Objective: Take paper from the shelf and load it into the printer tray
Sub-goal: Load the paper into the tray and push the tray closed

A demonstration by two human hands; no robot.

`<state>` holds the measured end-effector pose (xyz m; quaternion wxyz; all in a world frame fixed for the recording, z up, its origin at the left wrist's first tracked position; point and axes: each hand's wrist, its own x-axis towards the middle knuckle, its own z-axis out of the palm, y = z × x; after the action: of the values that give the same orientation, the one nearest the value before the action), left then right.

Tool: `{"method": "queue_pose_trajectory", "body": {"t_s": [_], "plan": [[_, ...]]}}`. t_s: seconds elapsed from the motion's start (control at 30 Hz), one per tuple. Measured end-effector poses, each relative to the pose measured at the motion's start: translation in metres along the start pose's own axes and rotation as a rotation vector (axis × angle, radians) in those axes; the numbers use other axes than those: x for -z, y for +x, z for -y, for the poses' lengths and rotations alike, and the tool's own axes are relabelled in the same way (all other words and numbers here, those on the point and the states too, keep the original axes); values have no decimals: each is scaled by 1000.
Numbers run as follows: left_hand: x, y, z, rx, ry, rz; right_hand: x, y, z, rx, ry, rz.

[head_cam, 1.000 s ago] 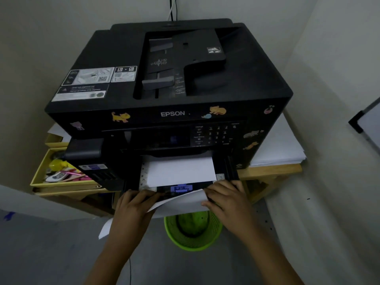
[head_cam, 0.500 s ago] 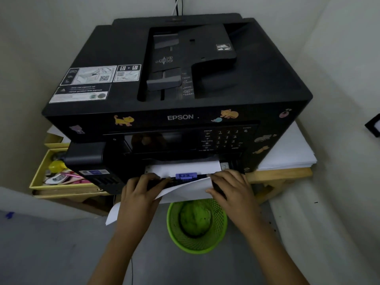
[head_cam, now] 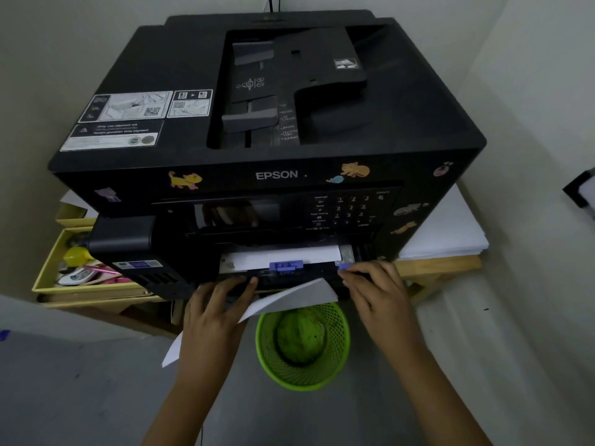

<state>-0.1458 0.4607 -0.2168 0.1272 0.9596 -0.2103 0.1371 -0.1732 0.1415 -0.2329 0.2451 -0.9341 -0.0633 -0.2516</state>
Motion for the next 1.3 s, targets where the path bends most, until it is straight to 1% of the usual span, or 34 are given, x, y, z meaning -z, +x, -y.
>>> {"method": "queue_pose_trajectory", "body": {"t_s": [0.17,0.27,0.33,0.43,0.57,0.73,0.9,1.03,1.13,1.2,1.3], "plan": [[1,17,-10,112,54,-29,-5,18,4,-121,-2,-47],[-1,16,-15,84,25,-44,-6,18,3,-231,-22,-86],[-4,10,-17,63,13,-42,-6,17,3,-273,-30,-98],[-16,2,-16,8,18,-29,-6,18,7,-234,-48,-91],[-29,1,-11,-11,-102,20,-4,24,8,-85,-112,-61],[-18,9,-4,-17,-59,-50,0,29,11,0,-179,-41],[-5,13,-3,-44,56,-148,1,32,7,-22,-189,-25],[-17,9,-7,-100,46,-28,0,31,10,-35,-205,-28],[-29,0,-6,-96,-11,15,-2,31,10,-48,-201,-47],[-37,-7,-7,-83,-41,29,-3,31,9,-55,-195,-50],[-45,-10,-5,-70,-28,0,-4,31,10,-65,-201,-55]]}}
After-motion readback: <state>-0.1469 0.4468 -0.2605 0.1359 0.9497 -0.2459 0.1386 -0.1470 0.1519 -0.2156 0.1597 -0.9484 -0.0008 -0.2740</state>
